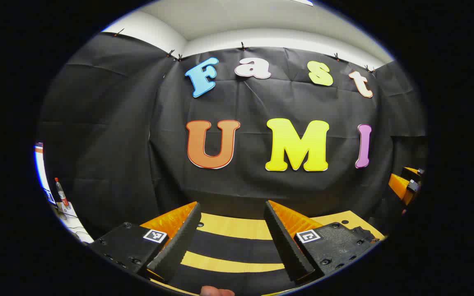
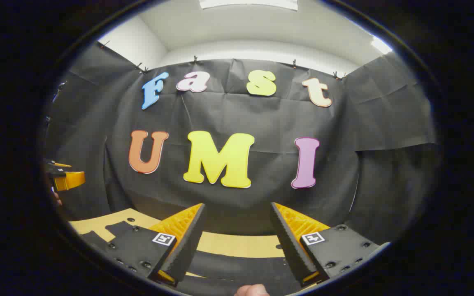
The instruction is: Grasp the waist and the cuffs of the jeans and fold them to make the two legs overlap; first hold the waist and fold one-third of the jeans toward the cuffs, then hold the cuffs and fold the remaining one-third in the same direction to finish folding.
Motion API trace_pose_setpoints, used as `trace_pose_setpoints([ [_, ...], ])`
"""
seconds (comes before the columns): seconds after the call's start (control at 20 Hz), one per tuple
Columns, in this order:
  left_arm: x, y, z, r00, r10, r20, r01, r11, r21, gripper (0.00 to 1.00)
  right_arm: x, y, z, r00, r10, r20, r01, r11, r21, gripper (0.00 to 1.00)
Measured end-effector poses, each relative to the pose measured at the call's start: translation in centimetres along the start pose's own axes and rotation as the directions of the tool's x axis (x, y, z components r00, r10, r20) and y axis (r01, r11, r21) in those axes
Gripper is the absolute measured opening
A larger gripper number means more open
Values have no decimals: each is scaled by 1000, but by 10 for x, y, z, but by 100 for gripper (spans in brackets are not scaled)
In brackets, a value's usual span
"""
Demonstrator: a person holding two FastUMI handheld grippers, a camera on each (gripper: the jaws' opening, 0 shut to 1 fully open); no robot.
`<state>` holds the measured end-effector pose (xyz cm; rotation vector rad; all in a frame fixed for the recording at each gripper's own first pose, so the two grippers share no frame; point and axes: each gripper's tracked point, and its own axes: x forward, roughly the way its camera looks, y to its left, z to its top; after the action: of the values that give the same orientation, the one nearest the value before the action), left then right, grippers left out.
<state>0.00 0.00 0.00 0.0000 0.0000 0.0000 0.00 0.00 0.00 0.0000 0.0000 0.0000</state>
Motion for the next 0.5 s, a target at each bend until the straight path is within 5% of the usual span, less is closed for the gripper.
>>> trace_pose_setpoints([
  [0.05,-1,2,2,1000,0,10,0,1000,3,98,1,0,3,1000,-5,8,5,1000,3,93],
  [0.5,7,4,6,1000,8,28,-8,1000,17,98,7,1,9,1000,-14,19,14,1000,10,93],
])
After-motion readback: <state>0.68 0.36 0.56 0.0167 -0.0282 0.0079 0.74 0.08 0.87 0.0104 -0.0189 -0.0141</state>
